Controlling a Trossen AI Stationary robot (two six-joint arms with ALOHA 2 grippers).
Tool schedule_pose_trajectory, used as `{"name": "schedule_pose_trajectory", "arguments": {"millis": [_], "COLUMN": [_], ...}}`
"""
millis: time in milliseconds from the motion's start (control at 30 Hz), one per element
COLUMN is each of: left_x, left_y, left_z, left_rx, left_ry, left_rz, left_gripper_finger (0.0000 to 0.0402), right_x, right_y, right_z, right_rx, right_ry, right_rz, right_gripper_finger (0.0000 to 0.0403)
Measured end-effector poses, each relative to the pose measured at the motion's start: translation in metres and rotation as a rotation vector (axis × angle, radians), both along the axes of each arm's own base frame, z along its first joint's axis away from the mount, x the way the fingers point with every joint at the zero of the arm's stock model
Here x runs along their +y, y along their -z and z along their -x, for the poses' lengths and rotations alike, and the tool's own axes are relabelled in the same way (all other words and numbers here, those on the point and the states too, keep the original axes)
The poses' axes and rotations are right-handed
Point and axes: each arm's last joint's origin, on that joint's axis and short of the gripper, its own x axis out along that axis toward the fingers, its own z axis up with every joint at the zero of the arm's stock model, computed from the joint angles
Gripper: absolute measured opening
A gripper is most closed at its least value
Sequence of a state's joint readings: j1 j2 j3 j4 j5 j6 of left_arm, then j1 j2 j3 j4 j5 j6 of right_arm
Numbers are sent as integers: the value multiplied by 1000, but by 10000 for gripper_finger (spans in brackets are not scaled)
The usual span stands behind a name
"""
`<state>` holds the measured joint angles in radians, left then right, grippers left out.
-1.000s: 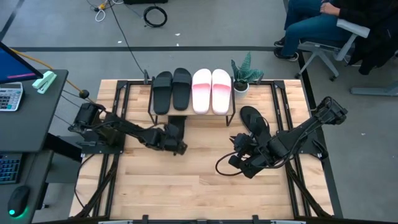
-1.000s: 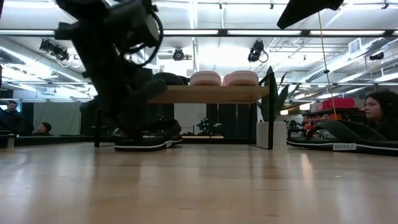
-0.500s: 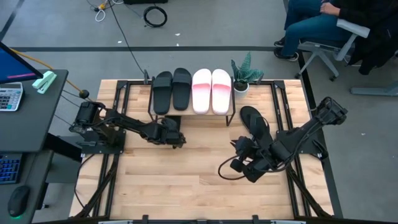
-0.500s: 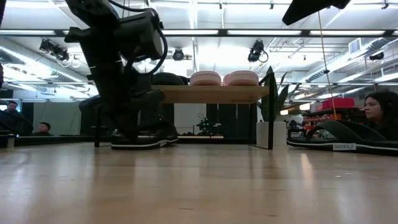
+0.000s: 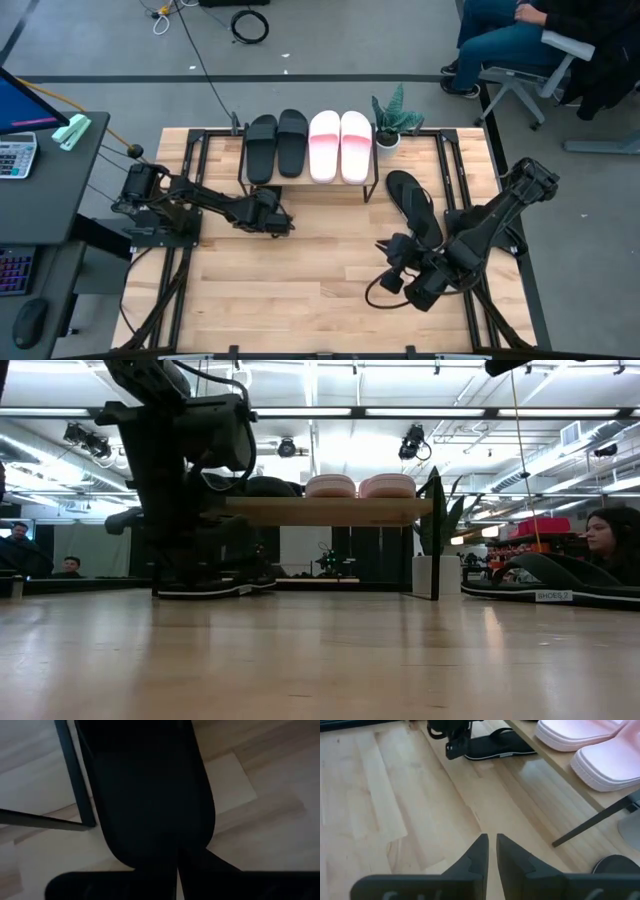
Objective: Pick and place slides into the shelf
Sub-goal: Put the left black slipper under the shelf, then put the black slipper under the shelf
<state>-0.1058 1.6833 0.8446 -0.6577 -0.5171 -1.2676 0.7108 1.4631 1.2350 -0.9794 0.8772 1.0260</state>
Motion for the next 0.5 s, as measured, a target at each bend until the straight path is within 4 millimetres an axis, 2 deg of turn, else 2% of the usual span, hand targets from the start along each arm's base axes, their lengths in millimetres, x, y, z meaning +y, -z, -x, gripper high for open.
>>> {"name": "schedule_pose_trajectory", "arguments": {"millis": [167, 367, 500], "left_x": [-7, -18, -39], "left_y": [-13, -51, -77], "left_z": [-10, -24, -34], "left_rx": [41, 6, -34], "left_ry": [123, 216, 361], "left_rz": [9, -56, -75], "left_gripper_finger": [15, 6, 7], "right_x": [0, 0, 0], "right_y": [0, 0, 3], "right_z": [0, 0, 0], "right_rx": [-1, -11, -36], "right_ry": [3, 15, 51], "right_rz": [1, -14, -52], "right_gripper_finger": [43, 43, 43]}}
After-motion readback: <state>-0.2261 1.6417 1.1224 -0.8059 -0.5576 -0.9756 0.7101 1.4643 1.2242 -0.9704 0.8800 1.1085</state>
